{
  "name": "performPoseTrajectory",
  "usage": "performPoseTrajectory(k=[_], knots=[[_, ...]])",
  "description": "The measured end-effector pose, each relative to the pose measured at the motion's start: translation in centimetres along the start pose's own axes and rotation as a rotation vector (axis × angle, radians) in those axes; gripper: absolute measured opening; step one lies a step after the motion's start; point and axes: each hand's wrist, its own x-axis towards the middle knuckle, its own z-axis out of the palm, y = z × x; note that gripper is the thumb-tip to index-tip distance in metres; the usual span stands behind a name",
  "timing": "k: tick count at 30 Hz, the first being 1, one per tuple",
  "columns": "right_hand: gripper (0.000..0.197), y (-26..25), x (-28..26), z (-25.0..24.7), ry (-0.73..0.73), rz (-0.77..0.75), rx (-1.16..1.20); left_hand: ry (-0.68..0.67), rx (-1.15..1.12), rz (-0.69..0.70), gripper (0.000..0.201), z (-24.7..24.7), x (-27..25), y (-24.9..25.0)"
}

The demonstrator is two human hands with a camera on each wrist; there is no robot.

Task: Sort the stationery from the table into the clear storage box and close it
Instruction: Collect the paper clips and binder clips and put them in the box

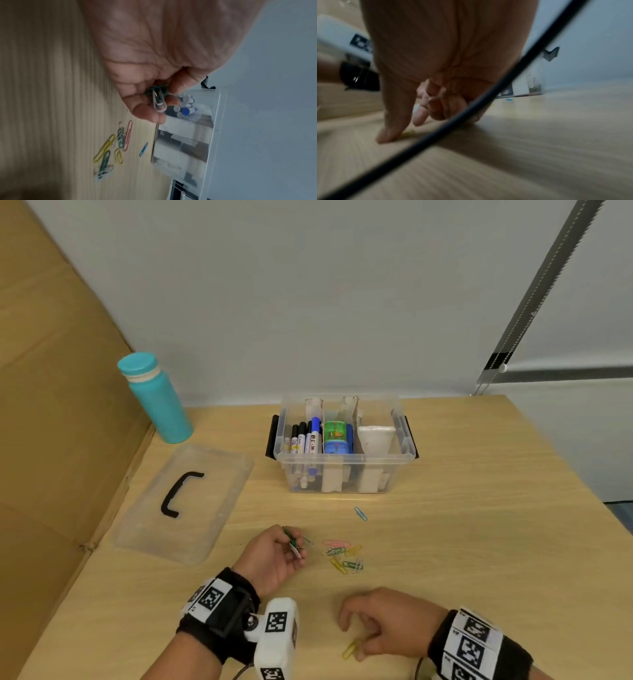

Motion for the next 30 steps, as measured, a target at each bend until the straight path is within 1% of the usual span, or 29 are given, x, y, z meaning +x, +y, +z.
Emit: performPoseTrajectory(k=[3,4,6,8,9,11,12,13,14,16,17,18,19,20,21,22,24,25,26,27,28,30], knots=[[0.015,-0.4,0.4,0.0,0.042,-0.062,-0.141,-0.016,-0.041,-0.022,0.008,0.0,0.1,-0.1],[0.015,-0.6,0.5,0.0,0.054,-0.049,-0.176,-0.013,-0.006,-0.021,0.008,0.0,0.2,-0.2],[0.018,-1.0,0.6,0.0,0.043,0.019,-0.249,0.040,0.122,-0.011,0.019,0.0,0.6,-0.4],[0.021,-1.5,0.7,0.3,0.021,0.068,-0.301,0.103,0.344,0.061,0.027,0.4,0.7,-0.4],[0.022,-1.5,0.7,0.4,0.015,0.079,-0.317,0.112,0.514,0.125,0.028,0.5,0.8,-0.5],[0.020,-1.2,0.7,0.5,0.010,0.088,-0.278,0.096,0.969,0.303,0.023,0.7,0.8,-0.5],[0.016,-1.0,0.5,0.2,0.033,0.090,-0.206,0.070,1.158,0.377,0.016,0.9,0.9,-0.5],[0.010,-0.5,0.5,0.0,0.062,0.097,-0.074,0.044,1.296,0.400,0.008,1.3,0.8,-0.5],[0.007,0.1,0.5,-0.3,0.098,0.118,0.122,0.026,1.414,0.388,0.014,1.6,0.8,-0.5],[0.003,1.1,0.3,-1.1,0.186,0.169,0.717,-0.005,1.572,0.362,0.034,2.3,1.1,-0.4],[0.005,1.6,0.2,-1.5,0.220,0.161,1.005,-0.021,1.617,0.371,0.040,2.7,1.2,-0.3],[0.008,1.9,0.0,-1.9,0.235,0.123,1.214,-0.033,1.649,0.377,0.044,3.1,1.4,-0.1],[0.012,2.2,0.0,-2.3,0.255,0.094,1.316,-0.045,1.686,0.382,0.047,3.3,1.6,0.0],[0.017,2.3,0.0,-2.4,0.280,0.082,1.353,-0.058,1.723,0.374,0.048,3.5,1.8,0.0],[0.021,2.7,0.1,-2.5,0.332,0.107,1.314,-0.065,1.756,0.361,0.050,3.7,2.0,0.1],[0.022,3.0,0.3,-2.4,0.403,0.145,1.197,-0.062,1.782,0.351,0.050,3.8,2.2,0.1],[0.013,3.7,0.8,-2.3,0.538,0.175,0.762,-0.067,1.813,0.359,0.046,4.0,2.5,0.1],[0.005,3.8,1.1,-2.2,0.555,0.153,0.527,-0.067,1.822,0.370,0.042,4.2,2.6,0.1],[0.007,3.9,1.4,-2.0,0.526,0.123,0.327,-0.067,1.825,0.380,0.039,4.2,2.7,0.1],[0.015,3.8,1.7,-1.7,0.472,0.114,0.163,-0.068,1.826,0.385,0.035,4.3,2.8,0.1],[0.020,3.5,2.0,-1.7,0.423,0.130,0.021,-0.074,1.830,0.388,0.031,4.3,2.9,0.0],[0.023,2.8,2.5,-1.8,0.398,0.170,-0.153,-0.082,1.845,0.394,0.024,4.4,3.0,0.0]])
